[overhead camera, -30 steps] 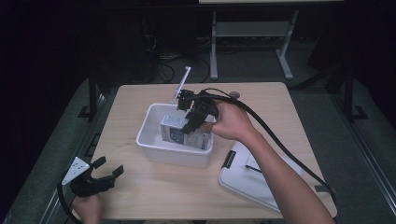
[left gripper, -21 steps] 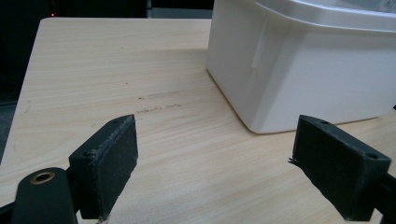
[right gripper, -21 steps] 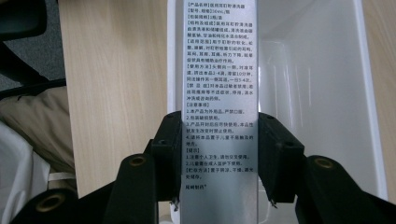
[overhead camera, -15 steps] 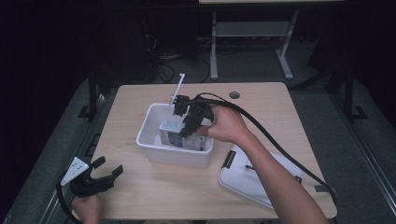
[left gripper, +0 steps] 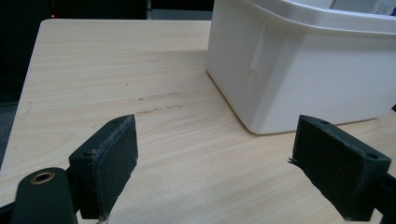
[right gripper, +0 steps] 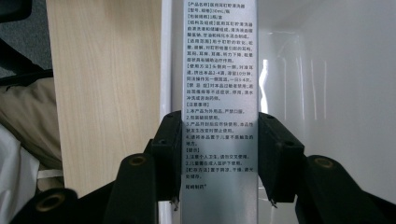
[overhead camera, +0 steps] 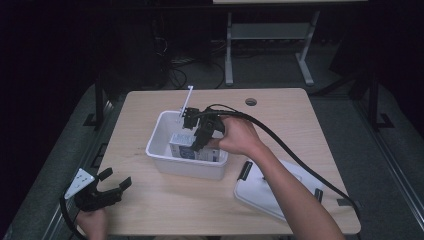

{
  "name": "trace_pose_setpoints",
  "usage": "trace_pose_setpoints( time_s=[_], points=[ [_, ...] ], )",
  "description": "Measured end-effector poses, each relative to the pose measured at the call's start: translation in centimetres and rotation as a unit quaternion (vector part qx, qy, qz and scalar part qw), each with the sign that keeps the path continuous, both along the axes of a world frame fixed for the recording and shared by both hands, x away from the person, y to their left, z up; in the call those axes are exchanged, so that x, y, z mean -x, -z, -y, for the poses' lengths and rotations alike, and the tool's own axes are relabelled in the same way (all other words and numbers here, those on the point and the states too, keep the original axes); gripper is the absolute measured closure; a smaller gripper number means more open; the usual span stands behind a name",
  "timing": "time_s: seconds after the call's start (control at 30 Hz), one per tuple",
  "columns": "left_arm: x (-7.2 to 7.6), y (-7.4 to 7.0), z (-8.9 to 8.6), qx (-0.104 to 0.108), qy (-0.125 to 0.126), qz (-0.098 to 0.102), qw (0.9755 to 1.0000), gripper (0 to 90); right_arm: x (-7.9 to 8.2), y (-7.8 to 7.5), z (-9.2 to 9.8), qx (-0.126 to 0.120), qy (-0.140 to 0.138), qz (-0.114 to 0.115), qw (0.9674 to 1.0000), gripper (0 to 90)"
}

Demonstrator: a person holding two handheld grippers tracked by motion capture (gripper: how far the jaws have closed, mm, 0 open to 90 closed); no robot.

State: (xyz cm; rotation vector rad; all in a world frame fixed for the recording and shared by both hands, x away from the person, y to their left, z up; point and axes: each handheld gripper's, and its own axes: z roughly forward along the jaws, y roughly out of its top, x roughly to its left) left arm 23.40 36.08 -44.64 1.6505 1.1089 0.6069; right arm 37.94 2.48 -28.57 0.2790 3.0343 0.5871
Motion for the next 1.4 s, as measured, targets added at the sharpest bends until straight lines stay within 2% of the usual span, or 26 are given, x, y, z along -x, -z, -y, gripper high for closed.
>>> trace_pose_setpoints(
  time_s=[0.17,0.3,0.43,0.57,1.0,1.33,1.4],
  points=[
    [0.0,0.0,-0.1,0.002,-0.001,0.0,1.0,13.2,-0.2,0.6,-0.2,0.006,0.001,-0.006,1.0,55.3],
    [0.0,0.0,0.0,0.002,-0.001,0.001,1.0,13.2,-0.5,1.1,0.3,-0.002,0.007,-0.017,0.9998,55.3],
    [0.0,0.0,0.0,0.002,0.0,0.0,1.0,13.2,-0.7,1.6,0.5,0.012,0.01,-0.011,0.9998,55.3],
    [0.0,0.0,0.0,0.001,-0.001,0.001,1.0,13.2,-0.8,1.9,0.3,0.007,0.009,-0.014,0.9998,55.3],
    [0.1,-0.1,-0.1,0.001,0.001,0.003,1.0,13.2,-0.9,3.1,-0.4,0.016,0.002,-0.028,0.9995,55.3],
    [0.0,-0.1,-0.1,0.001,0.001,0.003,1.0,13.2,-0.8,3.7,-0.6,0.02,0.005,-0.03,0.9994,55.3],
    [0.0,-0.1,-0.1,0.001,0.001,0.002,1.0,13.2,-0.9,3.8,-0.4,0.014,0.007,-0.031,0.9994,55.3]
  ],
)
